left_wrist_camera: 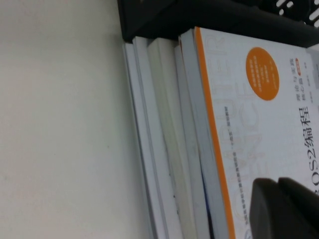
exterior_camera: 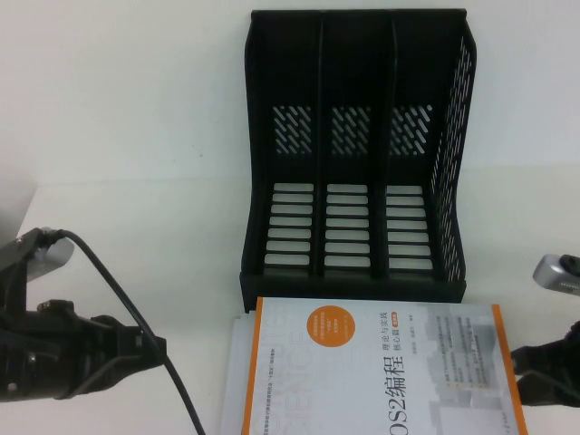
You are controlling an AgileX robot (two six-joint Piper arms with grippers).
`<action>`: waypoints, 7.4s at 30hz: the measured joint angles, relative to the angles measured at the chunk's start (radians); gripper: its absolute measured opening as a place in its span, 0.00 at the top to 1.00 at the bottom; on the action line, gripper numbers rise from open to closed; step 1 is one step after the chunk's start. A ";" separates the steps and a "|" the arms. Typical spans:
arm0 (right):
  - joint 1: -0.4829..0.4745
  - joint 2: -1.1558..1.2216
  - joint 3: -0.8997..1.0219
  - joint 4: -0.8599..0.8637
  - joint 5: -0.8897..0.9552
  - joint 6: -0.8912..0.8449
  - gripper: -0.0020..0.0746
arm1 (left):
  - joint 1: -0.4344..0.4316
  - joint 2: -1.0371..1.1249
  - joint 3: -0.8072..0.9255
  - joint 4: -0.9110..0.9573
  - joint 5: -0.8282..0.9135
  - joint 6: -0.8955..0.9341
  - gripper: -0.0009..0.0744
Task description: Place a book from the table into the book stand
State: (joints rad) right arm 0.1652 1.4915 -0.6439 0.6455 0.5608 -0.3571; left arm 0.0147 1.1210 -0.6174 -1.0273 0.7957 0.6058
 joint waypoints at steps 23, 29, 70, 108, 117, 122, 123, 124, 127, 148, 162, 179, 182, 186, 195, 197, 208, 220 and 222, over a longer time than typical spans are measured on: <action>0.202 0.160 -0.174 0.080 0.020 -0.011 0.97 | 0.032 0.004 -0.002 -0.080 -0.077 0.008 0.99; 0.212 0.180 -0.201 0.081 0.023 -0.010 0.97 | 0.240 0.089 -0.006 -0.107 0.091 0.047 0.99; 0.219 0.192 -0.205 0.169 0.020 -0.028 0.97 | 0.218 0.857 -0.112 -0.336 0.354 0.360 0.17; 0.141 -0.056 -0.226 0.010 0.142 0.011 0.97 | 0.231 0.279 -0.301 -0.050 0.383 -0.044 0.85; 0.141 -0.072 -0.226 -0.013 0.181 0.013 0.97 | 0.233 0.165 -0.635 0.059 0.446 -0.246 0.85; 0.141 -0.072 -0.226 -0.022 0.183 0.013 0.97 | 0.235 0.182 -0.805 0.059 0.446 -0.317 0.85; 0.141 -0.072 -0.226 -0.022 0.183 0.013 0.97 | 0.235 0.193 -0.843 0.057 0.446 -0.336 0.85; 0.141 -0.074 -0.226 -0.024 0.183 0.013 0.97 | 0.235 0.207 -0.881 0.056 0.446 -0.357 0.85; 0.141 -0.078 -0.226 -0.026 0.183 0.013 0.97 | 0.232 0.257 -0.992 0.051 0.442 -0.418 0.85; 0.141 -0.078 -0.226 -0.054 0.223 0.022 0.97 | -0.137 0.571 -1.337 0.458 0.238 -0.721 0.85; 0.141 -0.078 -0.226 -0.065 0.219 0.045 0.97 | -0.205 0.713 -1.346 0.578 0.142 -0.809 0.85; 0.141 -0.078 -0.226 -0.073 0.217 0.047 0.97 | -0.249 0.748 -1.391 0.645 0.168 -0.873 0.83; 0.141 -0.078 -0.226 -0.076 0.210 0.047 0.97 | -0.249 0.748 -1.453 0.663 0.222 -0.877 0.83; 0.141 -0.078 -0.226 -0.076 0.191 0.047 0.97 | -0.249 0.740 -1.485 0.688 0.229 -0.879 0.83; 0.141 -0.078 -0.226 -0.076 0.187 0.065 0.97 | -0.266 0.809 -1.485 0.707 0.229 -0.879 0.81; 0.141 -0.078 -0.226 -0.076 0.192 0.070 0.97 | -0.275 0.834 -1.485 0.702 0.225 -0.874 0.77; 0.141 -0.166 -0.262 -0.302 0.259 0.175 0.97 | -0.283 0.854 -1.511 0.695 0.195 -0.843 0.41; 0.141 -0.475 -0.305 -0.874 0.472 0.557 0.97 | -0.283 0.689 -1.582 0.901 0.343 -0.839 0.84; 0.141 -0.553 -0.290 -0.917 0.475 0.600 0.97 | -0.283 0.631 -1.560 0.911 0.319 -0.839 0.92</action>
State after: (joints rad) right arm 0.3065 0.9387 -0.9336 -0.2712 1.0354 0.2429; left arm -0.2679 1.7522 -2.1777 -0.1159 1.1146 -0.2329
